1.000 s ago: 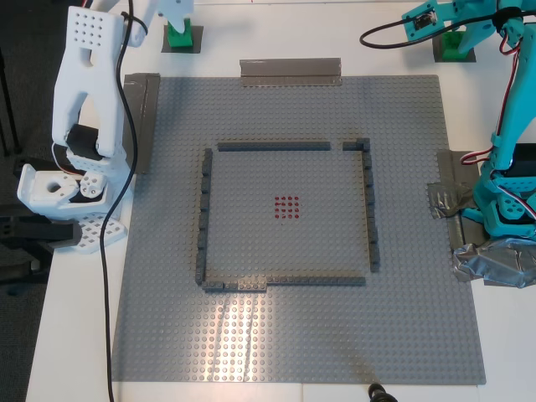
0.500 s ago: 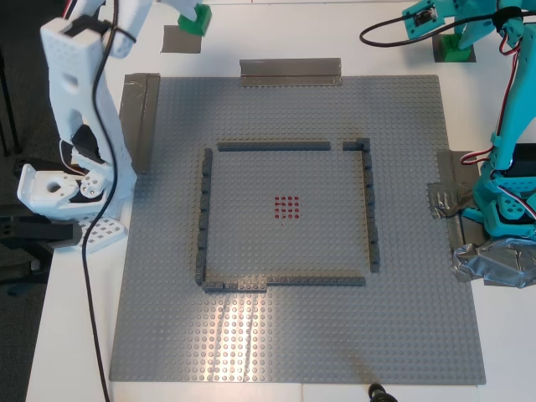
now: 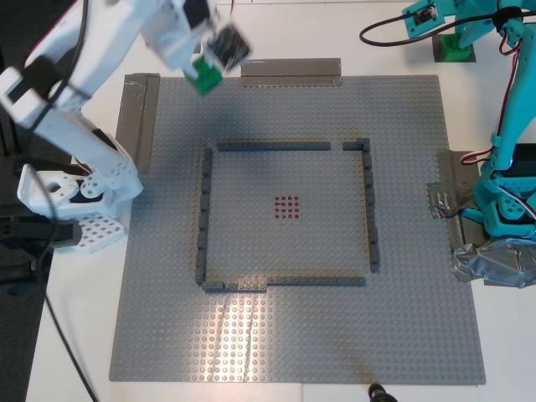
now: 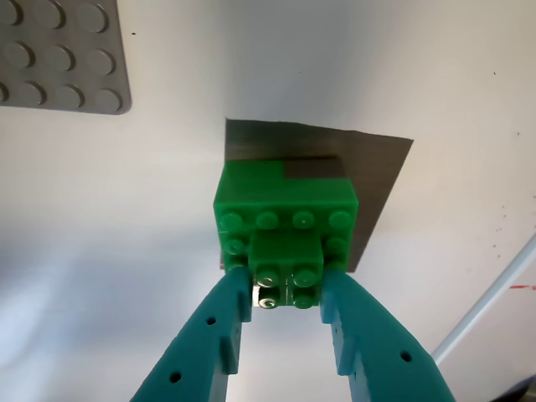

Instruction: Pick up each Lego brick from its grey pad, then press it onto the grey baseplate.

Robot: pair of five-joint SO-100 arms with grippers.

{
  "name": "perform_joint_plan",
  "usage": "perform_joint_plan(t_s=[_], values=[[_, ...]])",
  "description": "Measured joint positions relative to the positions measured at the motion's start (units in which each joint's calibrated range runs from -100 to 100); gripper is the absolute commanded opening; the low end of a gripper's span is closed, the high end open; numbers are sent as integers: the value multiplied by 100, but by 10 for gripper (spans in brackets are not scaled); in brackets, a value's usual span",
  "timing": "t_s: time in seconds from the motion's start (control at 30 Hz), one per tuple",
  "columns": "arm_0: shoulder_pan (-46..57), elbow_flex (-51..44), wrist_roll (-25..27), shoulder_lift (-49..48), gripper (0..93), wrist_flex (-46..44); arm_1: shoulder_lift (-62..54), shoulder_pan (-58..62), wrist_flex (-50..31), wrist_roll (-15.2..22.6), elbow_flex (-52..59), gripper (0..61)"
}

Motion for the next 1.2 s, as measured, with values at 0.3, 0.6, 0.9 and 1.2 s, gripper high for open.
perform_joint_plan(t_s=[0.3, 0.6, 0.9, 1.2], values=[[0, -20, 0, 0, 0, 0, -1200, 1900, -780, 83, 2070, 1], [44, -341, -37, 8, 0, 617, -596, 3518, -1786, 386, 2340, 1], [44, -449, -31, -583, 0, 1322, 699, 3718, -2550, 230, 1896, 1], [37, -468, 429, -1403, 0, 1948, 1598, 3791, -3025, 108, 1586, 1]])
